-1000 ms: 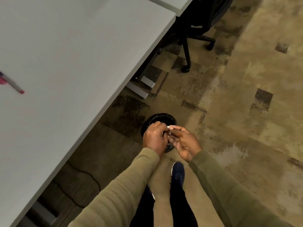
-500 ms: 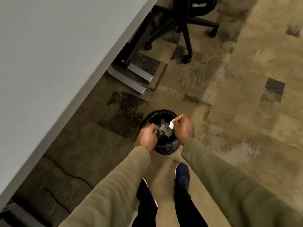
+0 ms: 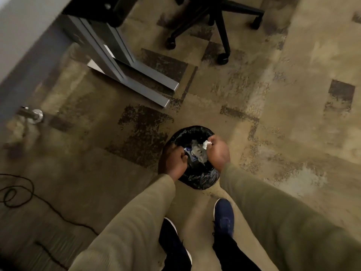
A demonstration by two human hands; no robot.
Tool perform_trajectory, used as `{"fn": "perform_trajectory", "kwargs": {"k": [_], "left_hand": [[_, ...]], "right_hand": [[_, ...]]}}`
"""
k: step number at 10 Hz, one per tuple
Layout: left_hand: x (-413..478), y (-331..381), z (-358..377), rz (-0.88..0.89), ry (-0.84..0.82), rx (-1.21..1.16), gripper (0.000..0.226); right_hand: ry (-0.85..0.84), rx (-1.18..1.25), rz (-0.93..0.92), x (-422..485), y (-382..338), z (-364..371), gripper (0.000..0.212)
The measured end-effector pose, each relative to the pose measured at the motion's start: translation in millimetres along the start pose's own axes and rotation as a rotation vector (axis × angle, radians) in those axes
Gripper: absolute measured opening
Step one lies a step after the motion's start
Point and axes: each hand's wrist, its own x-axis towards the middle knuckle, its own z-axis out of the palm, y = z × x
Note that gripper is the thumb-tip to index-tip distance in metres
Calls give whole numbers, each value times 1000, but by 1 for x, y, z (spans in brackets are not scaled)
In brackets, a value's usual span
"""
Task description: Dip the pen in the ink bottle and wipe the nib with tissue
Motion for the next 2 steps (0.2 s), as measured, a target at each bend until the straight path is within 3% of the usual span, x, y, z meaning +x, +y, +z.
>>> {"fn": "perform_trajectory", "kwargs": {"k": [1,2], "left_hand": [[1,-3,8,17,-16,-1,13],[3,-3,15,17,-2,-12,13]], "right_hand": [[-50,-50,5,7,6,7,44],[-38,-75,-5,11,9,8,48]]}}
